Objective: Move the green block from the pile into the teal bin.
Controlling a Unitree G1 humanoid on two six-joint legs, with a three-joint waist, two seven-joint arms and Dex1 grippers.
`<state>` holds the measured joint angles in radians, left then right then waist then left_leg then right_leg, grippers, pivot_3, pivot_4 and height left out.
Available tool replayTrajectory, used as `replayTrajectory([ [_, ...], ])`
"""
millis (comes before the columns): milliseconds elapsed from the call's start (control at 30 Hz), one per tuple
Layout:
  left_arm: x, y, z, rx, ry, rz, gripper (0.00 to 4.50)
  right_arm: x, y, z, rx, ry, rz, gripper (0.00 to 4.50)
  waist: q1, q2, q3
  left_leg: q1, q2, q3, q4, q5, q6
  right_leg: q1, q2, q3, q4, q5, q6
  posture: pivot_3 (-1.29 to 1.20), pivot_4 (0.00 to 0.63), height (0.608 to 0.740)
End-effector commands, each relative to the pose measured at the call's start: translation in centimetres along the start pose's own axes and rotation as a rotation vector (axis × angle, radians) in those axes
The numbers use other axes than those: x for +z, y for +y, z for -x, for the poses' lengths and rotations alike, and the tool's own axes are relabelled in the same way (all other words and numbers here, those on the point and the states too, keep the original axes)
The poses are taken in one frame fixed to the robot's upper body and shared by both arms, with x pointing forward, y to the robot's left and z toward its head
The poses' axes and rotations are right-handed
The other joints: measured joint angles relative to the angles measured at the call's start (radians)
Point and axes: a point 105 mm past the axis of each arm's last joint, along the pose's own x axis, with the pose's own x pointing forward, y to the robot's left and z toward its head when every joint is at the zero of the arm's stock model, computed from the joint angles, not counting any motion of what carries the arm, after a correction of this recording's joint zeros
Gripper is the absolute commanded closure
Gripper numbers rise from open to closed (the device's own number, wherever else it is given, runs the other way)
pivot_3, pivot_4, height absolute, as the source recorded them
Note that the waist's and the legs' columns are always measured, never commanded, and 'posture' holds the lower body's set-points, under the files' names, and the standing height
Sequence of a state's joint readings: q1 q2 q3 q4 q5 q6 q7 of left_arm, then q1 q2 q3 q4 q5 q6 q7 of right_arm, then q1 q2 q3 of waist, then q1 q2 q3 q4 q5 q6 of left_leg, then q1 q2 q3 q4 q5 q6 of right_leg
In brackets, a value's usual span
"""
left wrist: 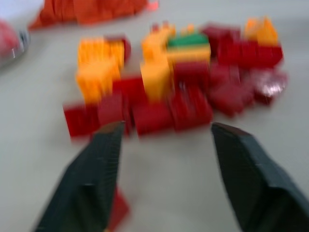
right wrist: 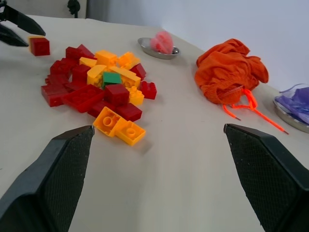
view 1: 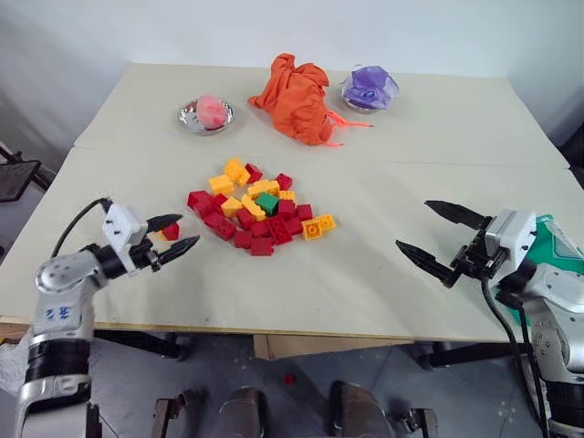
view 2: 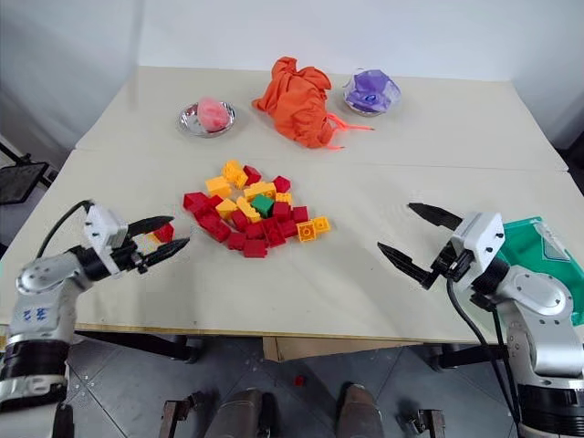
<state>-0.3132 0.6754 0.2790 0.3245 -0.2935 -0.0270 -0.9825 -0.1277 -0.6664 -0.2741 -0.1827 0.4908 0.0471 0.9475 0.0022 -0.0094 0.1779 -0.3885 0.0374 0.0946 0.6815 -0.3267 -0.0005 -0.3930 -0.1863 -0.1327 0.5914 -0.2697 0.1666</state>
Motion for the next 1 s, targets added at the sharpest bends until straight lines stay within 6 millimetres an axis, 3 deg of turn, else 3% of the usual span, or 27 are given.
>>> replayTrajectory([
  [33,2.1,0.5,0.6,0.018,-0.045,-0.044,0.4,0.6,-0.3,0.0,0.01,-0.005,0.029,0.0,0.0,0.0,0.0,0.0,0.0,0.0,0.0,0.0,0.0,0.0,0.0,0.0,0.0,0.0,0.0,0.0,0.15,0.74],
  [100,2.7,-0.1,-0.3,-0.02,-0.065,-0.024,0.06,0.5,-0.4,-0.1,0.01,-0.004,0.029,0.0,0.0,0.0,0.0,0.0,0.0,0.0,0.0,0.0,0.0,0.0,0.0,0.0,0.0,0.0,0.0,0.0,0.15,0.74],
  [267,4.4,-2.2,-5.2,-0.139,-0.049,-0.06,0.06,0.6,-0.5,-0.4,0.002,-0.003,0.032,0.0,0.006,0.0,0.0,0.0,0.0,0.0,0.0,0.0,0.0,0.0,0.0,0.0,0.001,0.0,0.0,0.0,0.15,0.74],
  [467,6.2,-3.5,-11.5,-0.184,0.062,0.047,0.06,0.8,-0.5,-0.3,-0.032,-0.003,0.038,0.0,0.01,0.0,0.0,0.0,0.0,0.001,0.001,0.0,0.0,0.0,0.0,0.0,0.0,0.0,0.0,0.0,0.15,0.74],
  [567,6.9,-3.2,-13.9,-0.114,0.103,0.057,0.63,0.9,-0.3,0.0,-0.051,-0.006,0.034,0.0,0.008,0.0,0.0,0.0,0.0,0.001,0.0,0.0,0.0,0.0,0.0,0.0,0.0,0.0,0.0,0.0,0.15,0.74],
  [667,6.8,-2.7,-15.1,-0.054,0.147,0.057,1.51,0.9,0.0,0.3,-0.062,-0.004,0.031,0.0,0.007,0.0,0.0,0.0,0.0,0.001,0.0,0.0,0.0,0.0,0.001,0.0,0.0,0.0,0.0,0.0,0.15,0.74],
  [1000,5.6,-3.2,-16.9,-0.029,0.309,0.101,1.51,0.7,0.1,0.9,-0.088,-0.002,0.027,0.0,0.015,0.0,0.0,0.0,0.0,0.001,0.001,0.0,0.0,0.0,0.001,0.001,0.0,0.0,0.0,0.0,0.15,0.74],
])
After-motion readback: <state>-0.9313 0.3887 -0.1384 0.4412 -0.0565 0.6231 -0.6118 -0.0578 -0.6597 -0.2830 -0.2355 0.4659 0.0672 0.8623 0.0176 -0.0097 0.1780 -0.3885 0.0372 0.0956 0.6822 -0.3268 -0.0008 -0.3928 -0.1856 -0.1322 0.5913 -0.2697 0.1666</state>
